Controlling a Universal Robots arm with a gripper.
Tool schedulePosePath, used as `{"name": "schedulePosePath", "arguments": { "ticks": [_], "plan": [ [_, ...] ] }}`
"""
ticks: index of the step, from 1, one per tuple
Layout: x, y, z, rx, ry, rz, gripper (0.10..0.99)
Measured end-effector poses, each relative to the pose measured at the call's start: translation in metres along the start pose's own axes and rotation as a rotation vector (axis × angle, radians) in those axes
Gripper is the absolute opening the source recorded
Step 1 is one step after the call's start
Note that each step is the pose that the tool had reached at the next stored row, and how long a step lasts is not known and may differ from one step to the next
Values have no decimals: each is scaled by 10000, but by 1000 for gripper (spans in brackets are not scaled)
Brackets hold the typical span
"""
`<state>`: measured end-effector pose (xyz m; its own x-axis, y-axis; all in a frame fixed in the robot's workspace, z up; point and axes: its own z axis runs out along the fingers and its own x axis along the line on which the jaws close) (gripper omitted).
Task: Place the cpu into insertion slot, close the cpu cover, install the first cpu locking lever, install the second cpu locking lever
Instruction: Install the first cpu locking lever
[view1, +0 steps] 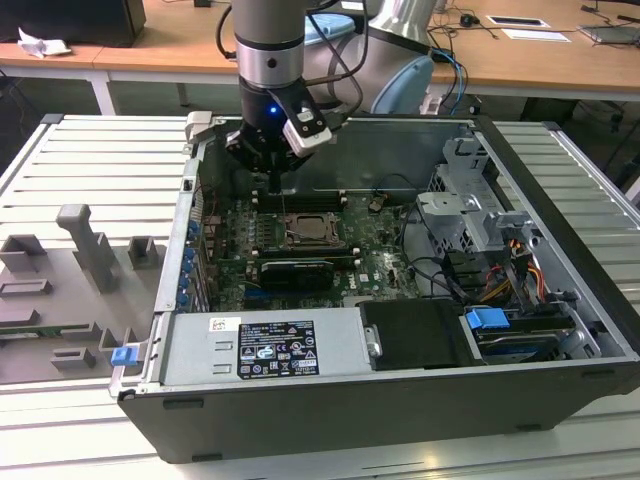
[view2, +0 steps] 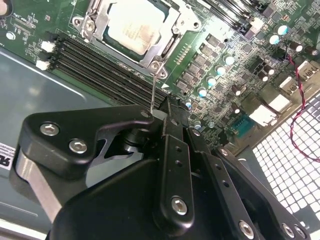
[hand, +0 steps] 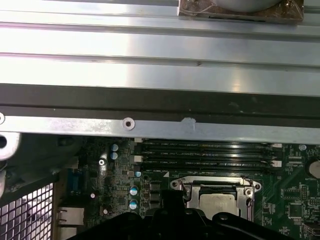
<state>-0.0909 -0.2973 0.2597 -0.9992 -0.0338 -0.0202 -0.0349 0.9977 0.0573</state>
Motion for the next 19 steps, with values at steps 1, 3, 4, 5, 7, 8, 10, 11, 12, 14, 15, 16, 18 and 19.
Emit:
{"name": "schedulePosePath", "arguments": {
  "ticks": [1,3,4,5,7,8,10,11,12,14,15,16,18,19],
  "plan": [
    [-4,0,0,0,0,0,106],
    [-13,-1,0,0,0,0,106],
    [-15,-1,0,0,1,0,106],
    [-17,-1,0,-1,0,0,106],
    [-26,-1,1,0,0,1,106],
    [-30,-1,1,0,0,0,106],
    [-35,-1,1,0,0,0,106],
    [-38,-1,1,0,0,0,106],
    [-42,-2,1,0,0,0,106],
    [-46,-2,1,0,0,1,106],
    [-48,-2,1,0,0,1,106],
    [-54,-2,1,0,0,-1,106],
    [-63,-2,1,-1,1,-1,106],
    [-67,-2,1,0,0,0,106]
  ]
}}
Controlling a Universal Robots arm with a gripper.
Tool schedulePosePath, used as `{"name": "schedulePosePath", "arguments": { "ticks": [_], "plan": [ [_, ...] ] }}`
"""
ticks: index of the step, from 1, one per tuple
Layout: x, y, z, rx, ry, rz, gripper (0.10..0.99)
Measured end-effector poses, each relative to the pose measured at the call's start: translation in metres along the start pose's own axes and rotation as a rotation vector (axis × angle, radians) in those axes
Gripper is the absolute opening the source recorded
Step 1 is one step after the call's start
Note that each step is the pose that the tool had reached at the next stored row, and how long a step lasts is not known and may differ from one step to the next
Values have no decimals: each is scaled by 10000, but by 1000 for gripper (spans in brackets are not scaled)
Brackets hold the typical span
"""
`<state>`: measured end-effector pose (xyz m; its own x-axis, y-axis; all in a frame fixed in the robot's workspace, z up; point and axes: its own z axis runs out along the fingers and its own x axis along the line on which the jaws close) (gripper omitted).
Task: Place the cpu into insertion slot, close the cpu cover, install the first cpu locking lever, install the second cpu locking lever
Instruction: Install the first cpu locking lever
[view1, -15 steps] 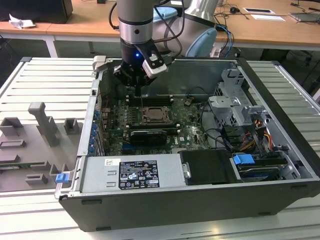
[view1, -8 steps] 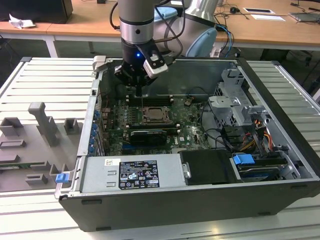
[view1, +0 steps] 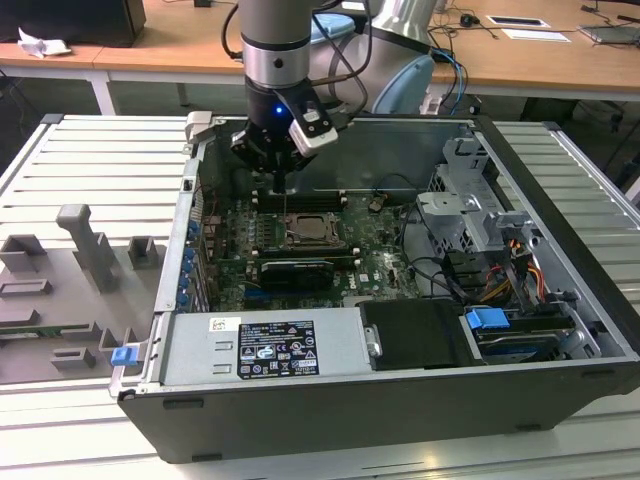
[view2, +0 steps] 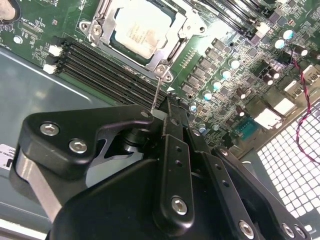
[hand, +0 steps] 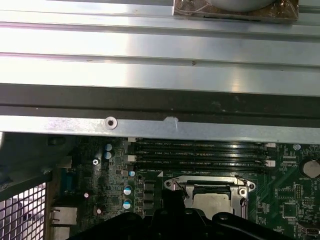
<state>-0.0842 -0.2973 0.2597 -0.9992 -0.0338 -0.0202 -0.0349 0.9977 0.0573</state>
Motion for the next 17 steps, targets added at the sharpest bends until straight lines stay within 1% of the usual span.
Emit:
{"name": "schedulePosePath", "arguments": {
  "ticks": [13,15,16,17],
  "plan": [
    [-47,-2,1,-1,0,0,106],
    [-70,-2,3,-2,-1,-1,106],
    [-141,-13,46,-79,-19,2,106],
    [-142,-13,57,-79,-36,0,106]
  ]
}}
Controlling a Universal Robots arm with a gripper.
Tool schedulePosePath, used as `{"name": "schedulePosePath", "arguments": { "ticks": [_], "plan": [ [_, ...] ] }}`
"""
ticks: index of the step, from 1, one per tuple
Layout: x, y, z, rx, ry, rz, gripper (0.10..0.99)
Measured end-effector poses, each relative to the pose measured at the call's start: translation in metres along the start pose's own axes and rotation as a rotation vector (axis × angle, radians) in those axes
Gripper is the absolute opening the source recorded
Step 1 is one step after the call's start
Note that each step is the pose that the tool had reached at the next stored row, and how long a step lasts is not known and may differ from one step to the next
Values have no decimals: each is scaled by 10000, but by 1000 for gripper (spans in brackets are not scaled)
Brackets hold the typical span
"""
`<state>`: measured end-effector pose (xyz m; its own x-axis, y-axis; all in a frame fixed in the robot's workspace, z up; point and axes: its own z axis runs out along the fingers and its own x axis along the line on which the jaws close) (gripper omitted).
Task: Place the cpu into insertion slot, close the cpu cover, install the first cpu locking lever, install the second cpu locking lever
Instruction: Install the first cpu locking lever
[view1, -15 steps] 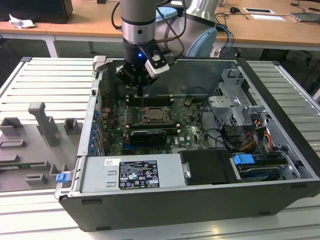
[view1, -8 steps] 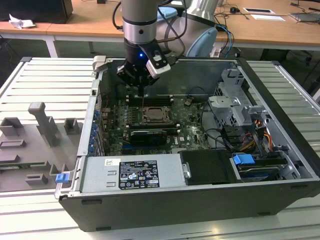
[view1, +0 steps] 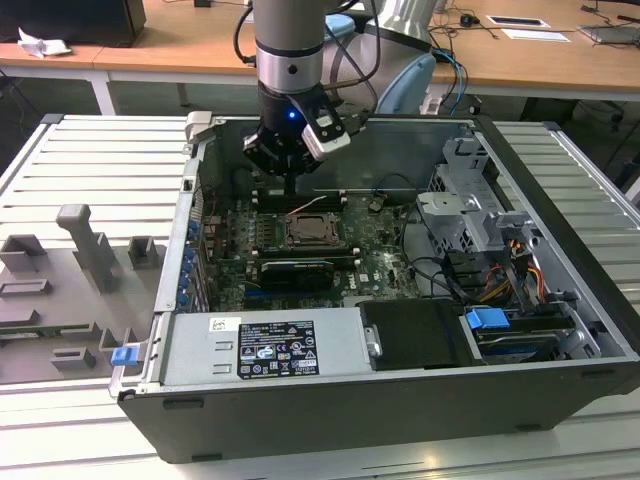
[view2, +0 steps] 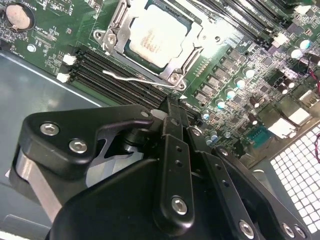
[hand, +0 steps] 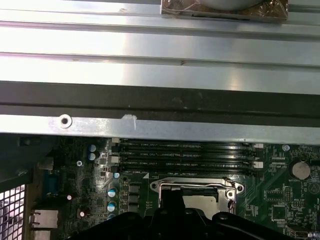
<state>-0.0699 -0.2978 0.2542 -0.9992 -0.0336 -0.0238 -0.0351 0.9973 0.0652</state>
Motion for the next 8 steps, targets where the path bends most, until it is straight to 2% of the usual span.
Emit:
{"name": "schedulePosePath", "arguments": {
  "ticks": [8],
  "plan": [
    [-6,-1,15,-16,6,-98,106]
  ]
}}
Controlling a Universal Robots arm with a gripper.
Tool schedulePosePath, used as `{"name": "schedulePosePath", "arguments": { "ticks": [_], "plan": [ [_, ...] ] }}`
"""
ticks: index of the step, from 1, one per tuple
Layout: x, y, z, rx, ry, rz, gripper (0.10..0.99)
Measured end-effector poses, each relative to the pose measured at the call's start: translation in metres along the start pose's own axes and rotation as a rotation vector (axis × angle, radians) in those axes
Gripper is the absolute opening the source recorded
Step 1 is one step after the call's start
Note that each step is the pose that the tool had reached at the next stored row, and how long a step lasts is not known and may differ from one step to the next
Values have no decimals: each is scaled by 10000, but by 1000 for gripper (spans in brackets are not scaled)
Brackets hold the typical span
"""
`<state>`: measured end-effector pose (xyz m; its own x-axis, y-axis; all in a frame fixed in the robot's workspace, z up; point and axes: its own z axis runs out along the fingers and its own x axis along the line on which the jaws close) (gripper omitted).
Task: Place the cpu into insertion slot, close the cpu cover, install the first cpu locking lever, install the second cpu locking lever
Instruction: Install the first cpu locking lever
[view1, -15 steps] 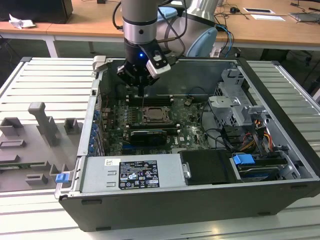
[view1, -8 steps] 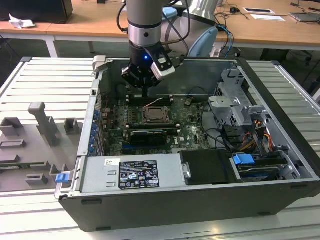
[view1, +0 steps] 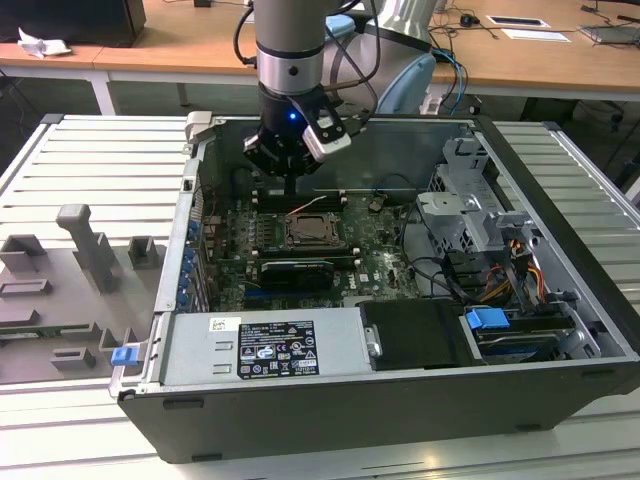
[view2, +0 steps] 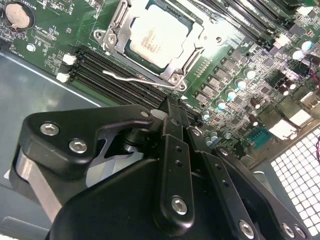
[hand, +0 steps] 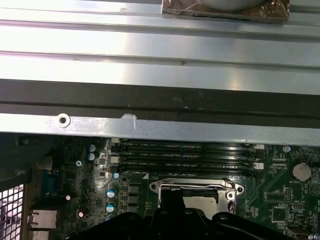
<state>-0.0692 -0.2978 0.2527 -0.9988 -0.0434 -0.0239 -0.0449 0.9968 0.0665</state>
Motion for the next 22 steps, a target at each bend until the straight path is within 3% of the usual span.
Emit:
{"name": "schedulePosePath", "arguments": {
  "ticks": [4,10,22],
  "plan": [
    [-3,-1,6,-13,4,-95,106],
    [-83,-6,51,-98,3,-118,106],
    [-119,-8,62,-105,3,-118,106]
  ]
}}
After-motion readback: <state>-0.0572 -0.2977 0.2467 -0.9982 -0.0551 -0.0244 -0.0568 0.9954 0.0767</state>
